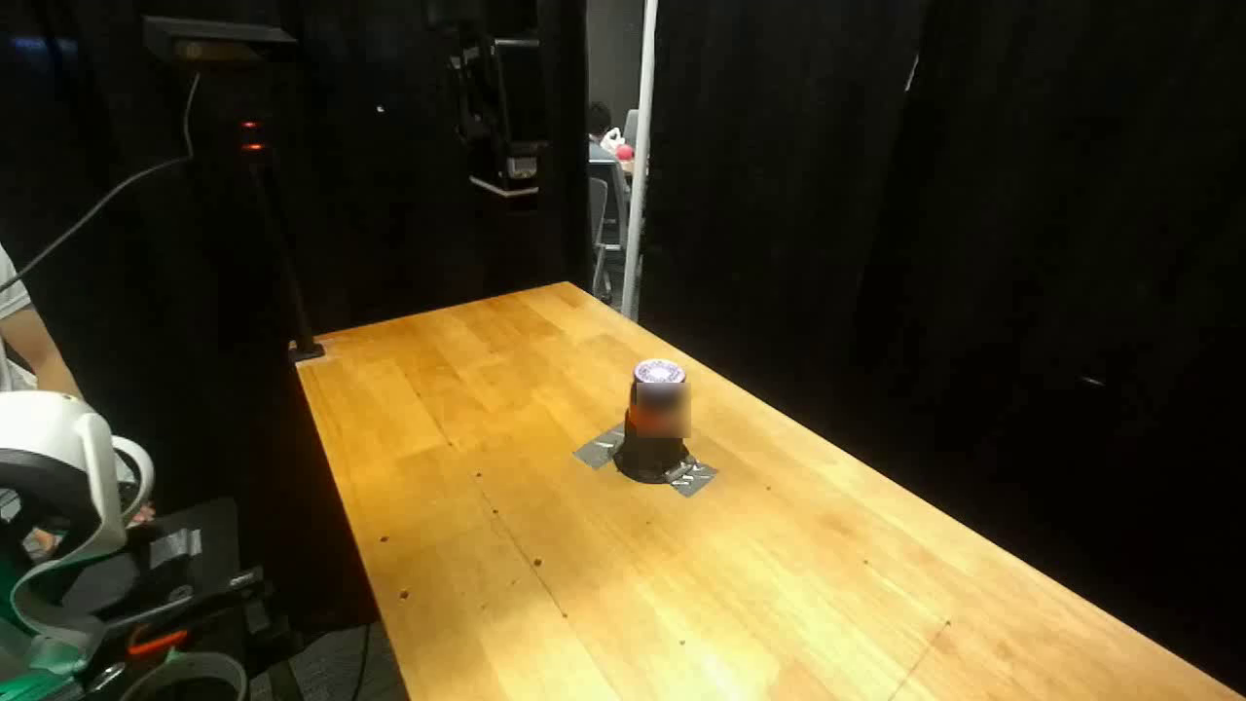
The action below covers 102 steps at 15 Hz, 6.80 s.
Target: Put a rubber band around the base of the cup
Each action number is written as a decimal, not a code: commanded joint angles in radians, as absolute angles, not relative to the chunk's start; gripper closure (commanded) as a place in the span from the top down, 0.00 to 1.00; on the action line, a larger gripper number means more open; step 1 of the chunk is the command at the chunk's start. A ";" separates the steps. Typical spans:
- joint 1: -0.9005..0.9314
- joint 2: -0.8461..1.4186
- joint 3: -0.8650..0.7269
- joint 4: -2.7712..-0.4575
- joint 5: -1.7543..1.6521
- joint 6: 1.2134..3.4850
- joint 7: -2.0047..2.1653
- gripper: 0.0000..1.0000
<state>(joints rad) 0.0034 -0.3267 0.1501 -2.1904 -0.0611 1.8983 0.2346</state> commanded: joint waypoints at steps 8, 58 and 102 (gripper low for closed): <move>0.041 -0.177 0.160 -2.068 -0.034 1.929 0.265 1.00; 0.145 0.658 0.023 -1.525 0.023 1.930 0.280 1.00; 0.626 0.302 -0.549 -2.529 -0.440 3.536 0.701 0.08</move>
<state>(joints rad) 0.5962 0.3204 -0.5174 -2.4584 -0.4567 3.4294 0.7101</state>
